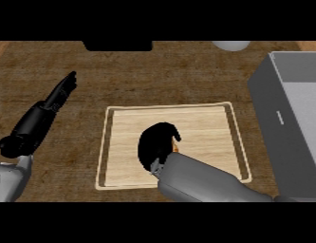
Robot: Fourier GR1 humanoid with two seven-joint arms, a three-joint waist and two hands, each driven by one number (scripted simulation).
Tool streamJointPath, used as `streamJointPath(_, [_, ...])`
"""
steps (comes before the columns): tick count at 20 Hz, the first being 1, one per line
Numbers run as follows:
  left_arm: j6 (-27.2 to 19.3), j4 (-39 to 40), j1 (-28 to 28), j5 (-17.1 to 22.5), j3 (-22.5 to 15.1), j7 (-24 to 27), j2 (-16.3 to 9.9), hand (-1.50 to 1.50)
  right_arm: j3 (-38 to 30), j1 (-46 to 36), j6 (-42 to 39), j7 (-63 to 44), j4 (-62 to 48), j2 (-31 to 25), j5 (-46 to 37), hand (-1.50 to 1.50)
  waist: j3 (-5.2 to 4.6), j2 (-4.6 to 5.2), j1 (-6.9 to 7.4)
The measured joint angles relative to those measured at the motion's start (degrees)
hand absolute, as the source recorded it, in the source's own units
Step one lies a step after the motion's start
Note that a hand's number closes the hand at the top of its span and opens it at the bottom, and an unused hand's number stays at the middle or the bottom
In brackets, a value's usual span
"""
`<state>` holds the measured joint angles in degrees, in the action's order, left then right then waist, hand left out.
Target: Pick the croissant from the tray and place it in the cardboard box
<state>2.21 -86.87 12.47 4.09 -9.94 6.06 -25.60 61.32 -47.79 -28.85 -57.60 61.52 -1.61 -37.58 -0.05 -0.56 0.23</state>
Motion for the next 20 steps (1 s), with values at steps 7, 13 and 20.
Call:
streamJointPath(7, [-0.16,0.05,-0.01,-1.58,0.08,-0.67,1.29,0.00,4.48,4.24,4.77,12.18,10.14,-4.16,-5.47,1.50,0.07,-0.38,-0.76])
streamJointPath(13, [-0.29,0.27,-0.54,-1.15,0.70,-0.61,1.34,0.00,12.42,11.49,13.00,28.69,28.79,-7.16,-3.20,1.50,0.51,-0.07,-1.76])
streamJointPath(20, [-0.41,-0.26,-1.66,-0.69,1.82,-0.91,0.71,0.00,14.96,15.10,24.03,40.26,52.24,-23.02,-7.70,1.50,0.55,-0.50,-3.32])
